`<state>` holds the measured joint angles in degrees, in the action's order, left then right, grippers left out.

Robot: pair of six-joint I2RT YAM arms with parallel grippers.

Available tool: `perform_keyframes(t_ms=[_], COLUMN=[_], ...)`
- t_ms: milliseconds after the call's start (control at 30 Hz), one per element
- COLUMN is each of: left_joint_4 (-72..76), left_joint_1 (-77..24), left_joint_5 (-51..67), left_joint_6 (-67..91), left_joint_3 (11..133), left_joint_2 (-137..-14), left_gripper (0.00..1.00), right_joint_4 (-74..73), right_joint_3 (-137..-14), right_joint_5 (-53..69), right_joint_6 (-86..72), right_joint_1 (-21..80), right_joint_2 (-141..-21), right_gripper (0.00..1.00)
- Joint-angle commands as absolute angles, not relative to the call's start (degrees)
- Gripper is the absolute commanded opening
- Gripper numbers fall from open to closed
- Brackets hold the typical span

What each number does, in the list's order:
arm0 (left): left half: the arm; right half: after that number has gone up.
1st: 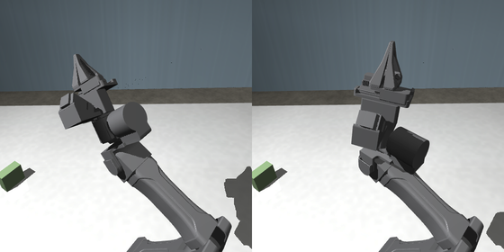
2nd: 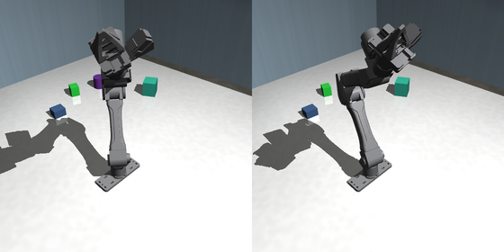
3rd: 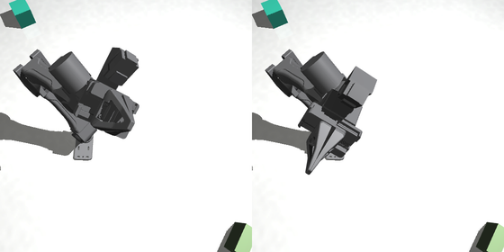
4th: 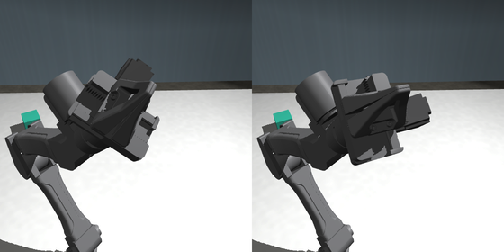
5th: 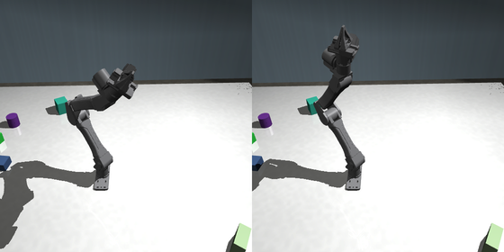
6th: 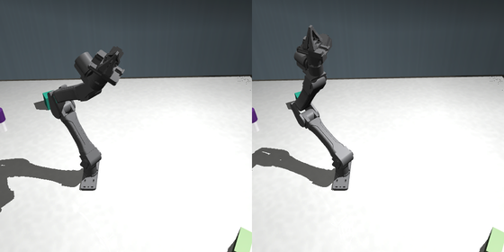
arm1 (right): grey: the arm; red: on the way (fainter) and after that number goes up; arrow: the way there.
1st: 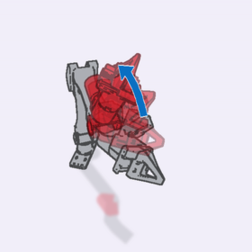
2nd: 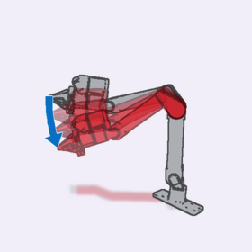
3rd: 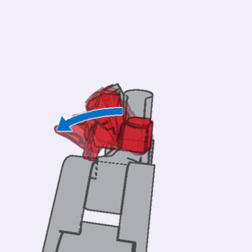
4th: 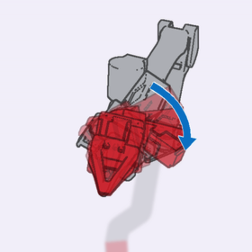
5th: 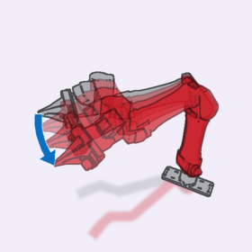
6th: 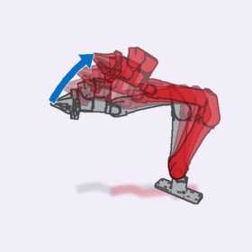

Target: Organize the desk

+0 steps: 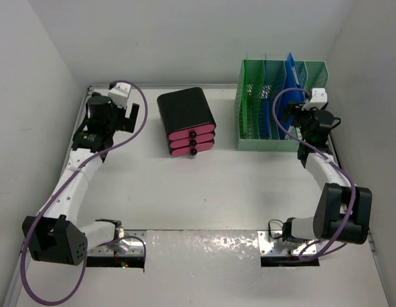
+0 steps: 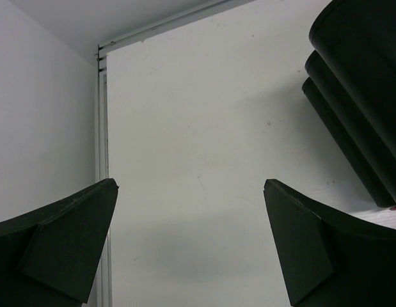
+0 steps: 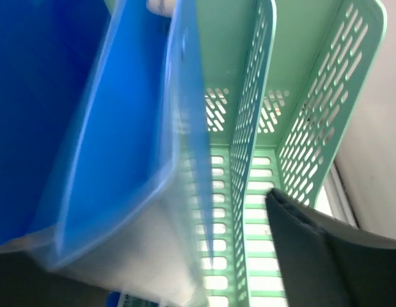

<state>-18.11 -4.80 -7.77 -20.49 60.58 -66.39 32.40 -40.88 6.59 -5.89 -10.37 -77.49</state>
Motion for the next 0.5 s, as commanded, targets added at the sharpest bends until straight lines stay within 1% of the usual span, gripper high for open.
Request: perform_keyframes(t_ms=[0,67,233,367,467], left_joint_4=[-14.9,-15.0,-14.9,-14.3,-12.7], left_joint_1=[-4.2,-4.2,-4.2,-4.2,-4.2], left_joint_5=[-7.0,-6.7,-5.8,-5.2,-4.8], left_joint_6=[-20.1,-20.2,-19.6,-18.0,-16.4], left_joint_3=[60.4,60.1,59.2,56.5,52.7], left_joint_2=[-66.0,-66.0,-66.0,-65.9,-65.9], left_gripper=[0.97,0.98,0.97,0.97,0.97], right_joint_4=[33.4,33.0,28.7,18.8,10.1], right_joint_3=[-42.4,-42.5,-41.2,-38.3,-31.4], right_joint_5=[7.4,6.1,2.7,-1.1,-2.1], right_joint_6=[-5.3,-5.2,-8.9,-15.4,-17.4], right_joint_1=[-10.5,-10.5,-10.5,-10.4,-10.4], right_joint_2=[-75.4,-72.5,-63.2,-55.8,-50.0], right_gripper=[0.85,0.99,0.99,0.99,0.99])
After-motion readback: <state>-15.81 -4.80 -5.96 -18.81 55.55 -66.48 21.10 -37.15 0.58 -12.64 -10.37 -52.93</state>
